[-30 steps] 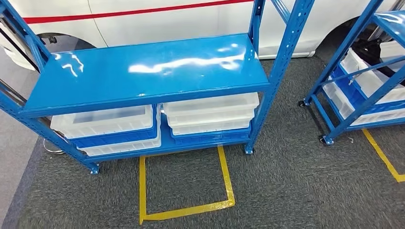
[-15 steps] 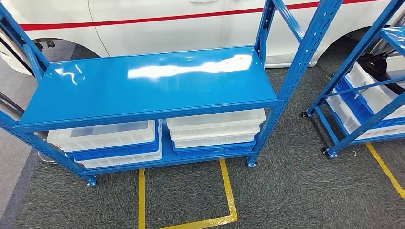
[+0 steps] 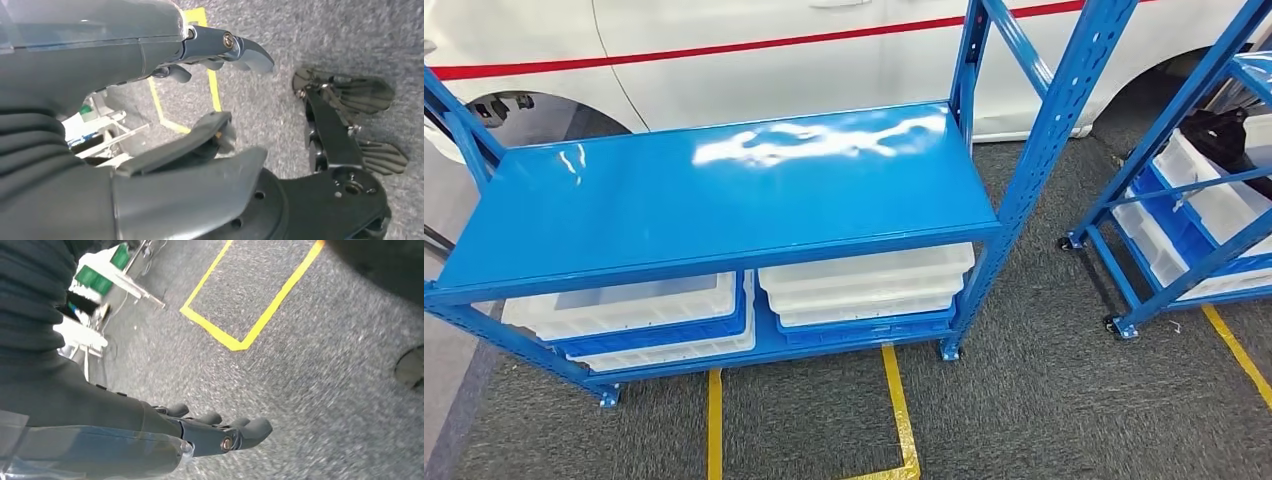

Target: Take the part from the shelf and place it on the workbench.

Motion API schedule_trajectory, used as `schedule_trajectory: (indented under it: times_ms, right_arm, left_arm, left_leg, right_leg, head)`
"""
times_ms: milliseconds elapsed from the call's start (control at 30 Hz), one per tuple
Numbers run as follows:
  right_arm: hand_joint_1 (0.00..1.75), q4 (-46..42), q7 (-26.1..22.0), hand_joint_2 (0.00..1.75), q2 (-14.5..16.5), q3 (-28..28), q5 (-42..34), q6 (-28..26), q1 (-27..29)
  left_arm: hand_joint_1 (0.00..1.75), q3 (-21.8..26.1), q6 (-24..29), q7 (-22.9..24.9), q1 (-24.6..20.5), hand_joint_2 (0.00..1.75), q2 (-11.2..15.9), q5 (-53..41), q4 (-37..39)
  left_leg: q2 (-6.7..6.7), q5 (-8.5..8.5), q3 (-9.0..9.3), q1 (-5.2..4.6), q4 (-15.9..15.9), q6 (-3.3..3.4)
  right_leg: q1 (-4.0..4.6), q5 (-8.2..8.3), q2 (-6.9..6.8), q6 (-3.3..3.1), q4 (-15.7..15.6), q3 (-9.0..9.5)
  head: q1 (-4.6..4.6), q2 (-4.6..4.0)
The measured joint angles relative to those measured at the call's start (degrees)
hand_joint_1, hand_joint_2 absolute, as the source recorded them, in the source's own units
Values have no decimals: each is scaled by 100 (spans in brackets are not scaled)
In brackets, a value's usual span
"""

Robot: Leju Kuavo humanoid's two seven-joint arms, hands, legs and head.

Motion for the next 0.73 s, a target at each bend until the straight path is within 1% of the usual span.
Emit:
schedule_trajectory:
  times_ms: [67,200,267,300,400,433,467,700,733]
  right_arm:
    - [0,-23,-9,0,-2,1,-158,-40,28]
    - [0,-85,-66,0,-3,16,-493,-128,87]
    - [0,-125,-103,0,-3,27,-657,-175,125]
    - [0,-148,-123,0,-3,36,-743,-198,147]
    - [0,-218,-179,0,-3,62,-999,-267,218]
    - [0,-239,-198,0,-4,68,-1080,-288,243]
    - [0,-261,-220,0,-5,74,-1162,-307,268]
    - [0,-416,-355,0,-7,181,-1746,-461,432]
    - [0,-427,-365,0,-7,188,-1791,-476,443]
  left_arm:
    - [0,-256,62,-30,39,0,8,240,-9]
    - [0,-798,220,-112,142,0,15,766,-56]
    - [0,-1085,298,-155,200,0,16,1023,-90]
    - [0,-1238,339,-176,229,0,16,1157,-107]
    - [0,-1693,463,-239,317,0,16,1557,-162]
    - [0,-1848,505,-262,347,0,16,1689,-183]
    - [0,-1998,543,-282,376,0,16,1819,-202]
    - [0,-3040,824,-429,582,0,14,2718,-350]
    - [0,-3123,845,-441,595,0,14,2788,-361]
  left_leg:
    - [0,0,21,-2,-35,0]
    - [0,-14,47,-2,-69,2]
    - [0,-19,53,1,-78,-22]
    - [0,-19,56,4,-81,-51]
    - [1,-16,63,17,-87,-184]
    - [1,-15,64,19,-88,-214]
    - [1,-14,65,20,-88,-230]
    - [2,-15,77,9,-84,-239]
    - [2,-15,78,9,-83,-239]
  right_leg:
    - [4,-25,0,-27,-1,6]
    - [17,-52,-3,-63,-1,21]
    - [26,-56,-4,-68,-1,27]
    - [30,-57,-4,-70,0,31]
    - [37,-57,-6,-71,2,38]
    - [38,-56,-6,-70,3,40]
    - [37,-55,-7,-70,3,43]
    - [24,-45,-7,-54,-8,68]
    - [23,-44,-7,-52,-10,69]
  head:
    - [0,-1]
    - [1,-2]
    - [2,-2]
    - [1,-1]
    - [2,0]
    - [2,0]
    - [2,0]
    - [2,0]
    - [2,0]
